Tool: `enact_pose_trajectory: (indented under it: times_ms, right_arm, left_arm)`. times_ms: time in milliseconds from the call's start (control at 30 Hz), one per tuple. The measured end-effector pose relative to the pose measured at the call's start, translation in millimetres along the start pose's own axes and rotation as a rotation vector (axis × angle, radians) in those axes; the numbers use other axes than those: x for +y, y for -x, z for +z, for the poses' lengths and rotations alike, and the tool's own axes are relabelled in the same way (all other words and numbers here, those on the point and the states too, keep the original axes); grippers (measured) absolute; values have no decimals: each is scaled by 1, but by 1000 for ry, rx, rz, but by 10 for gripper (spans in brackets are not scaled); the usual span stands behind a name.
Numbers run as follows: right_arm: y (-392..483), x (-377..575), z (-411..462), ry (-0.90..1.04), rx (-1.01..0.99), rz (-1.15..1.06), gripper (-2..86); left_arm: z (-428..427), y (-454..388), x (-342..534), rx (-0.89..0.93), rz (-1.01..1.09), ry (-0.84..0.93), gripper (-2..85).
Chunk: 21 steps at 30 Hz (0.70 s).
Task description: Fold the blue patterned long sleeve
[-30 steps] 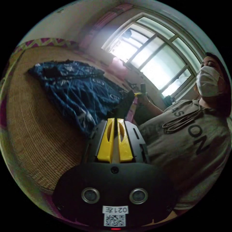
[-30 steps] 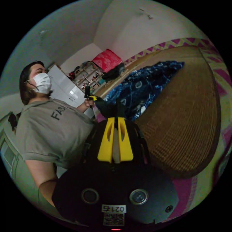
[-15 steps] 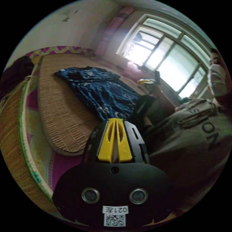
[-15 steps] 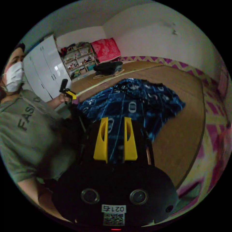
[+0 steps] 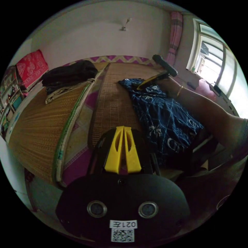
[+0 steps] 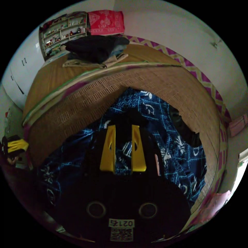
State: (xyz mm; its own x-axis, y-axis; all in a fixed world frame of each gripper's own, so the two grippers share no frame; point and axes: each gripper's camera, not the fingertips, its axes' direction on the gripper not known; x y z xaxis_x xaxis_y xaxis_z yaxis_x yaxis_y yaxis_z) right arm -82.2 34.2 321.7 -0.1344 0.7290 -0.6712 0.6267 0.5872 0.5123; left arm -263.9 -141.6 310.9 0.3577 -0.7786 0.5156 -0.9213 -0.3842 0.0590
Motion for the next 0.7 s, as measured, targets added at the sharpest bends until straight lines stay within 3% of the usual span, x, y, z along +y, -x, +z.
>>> enact_pose_trajectory:
  times_ms: [133, 300, 533, 700]
  right_arm:
    - [-17, -3, -9, 1, -26, 35, 13]
    - [-88, 42, -119, -244, -111, 185, 3]
    - [-292, 253, -373, -582, 8, 575, 3]
    - [-417, 427, -475, -593, 158, 897, 3]
  left_arm:
    - [11, -15, 14, 48, 7, 3, -10]
    - [23, -36, 27, 105, -7, -5, -10]
    - [53, -96, 41, 63, 47, 10, -10]
    - [68, -155, 41, 65, 133, 7, -10]
